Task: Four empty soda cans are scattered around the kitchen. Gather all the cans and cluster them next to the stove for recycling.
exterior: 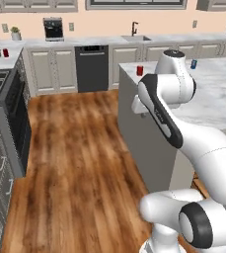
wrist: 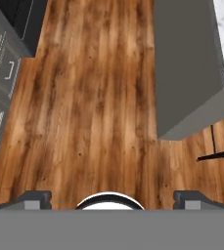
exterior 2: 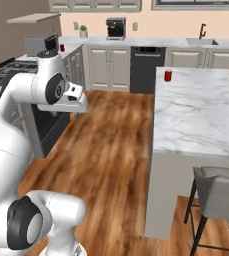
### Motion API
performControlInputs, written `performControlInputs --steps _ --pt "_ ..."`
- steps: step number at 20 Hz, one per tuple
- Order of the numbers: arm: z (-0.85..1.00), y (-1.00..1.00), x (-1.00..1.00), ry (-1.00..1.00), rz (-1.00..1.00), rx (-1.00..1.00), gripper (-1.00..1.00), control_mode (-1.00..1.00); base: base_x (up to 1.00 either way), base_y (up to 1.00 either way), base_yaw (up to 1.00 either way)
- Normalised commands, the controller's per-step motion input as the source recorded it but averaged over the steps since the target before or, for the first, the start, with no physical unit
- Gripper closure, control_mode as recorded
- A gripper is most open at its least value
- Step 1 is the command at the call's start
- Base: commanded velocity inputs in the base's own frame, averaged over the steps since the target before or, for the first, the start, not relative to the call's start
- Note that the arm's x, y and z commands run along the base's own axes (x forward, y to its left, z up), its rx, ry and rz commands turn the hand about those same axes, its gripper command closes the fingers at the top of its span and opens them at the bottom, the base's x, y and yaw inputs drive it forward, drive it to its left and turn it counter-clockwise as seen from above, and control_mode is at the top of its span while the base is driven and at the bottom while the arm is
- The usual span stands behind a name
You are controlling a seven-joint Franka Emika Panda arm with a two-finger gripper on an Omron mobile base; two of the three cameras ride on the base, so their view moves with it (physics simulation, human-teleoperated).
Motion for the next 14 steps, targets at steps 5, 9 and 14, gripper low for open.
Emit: performControlInputs --steps 5,9,14 --pt "0.0 0.0 0.0 0.0 0.0 0.0 -1.0 1.0 0.76 0.1 -0.12" --pt "0.0 0.0 0.0 0.0 0.0 0.0 -1.0 1.0 0.74 0.02 -0.09" --pt "0.0 0.0 0.0 0.0 0.0 0.0 -1.0 1.0 0.68 0.23 -0.13"
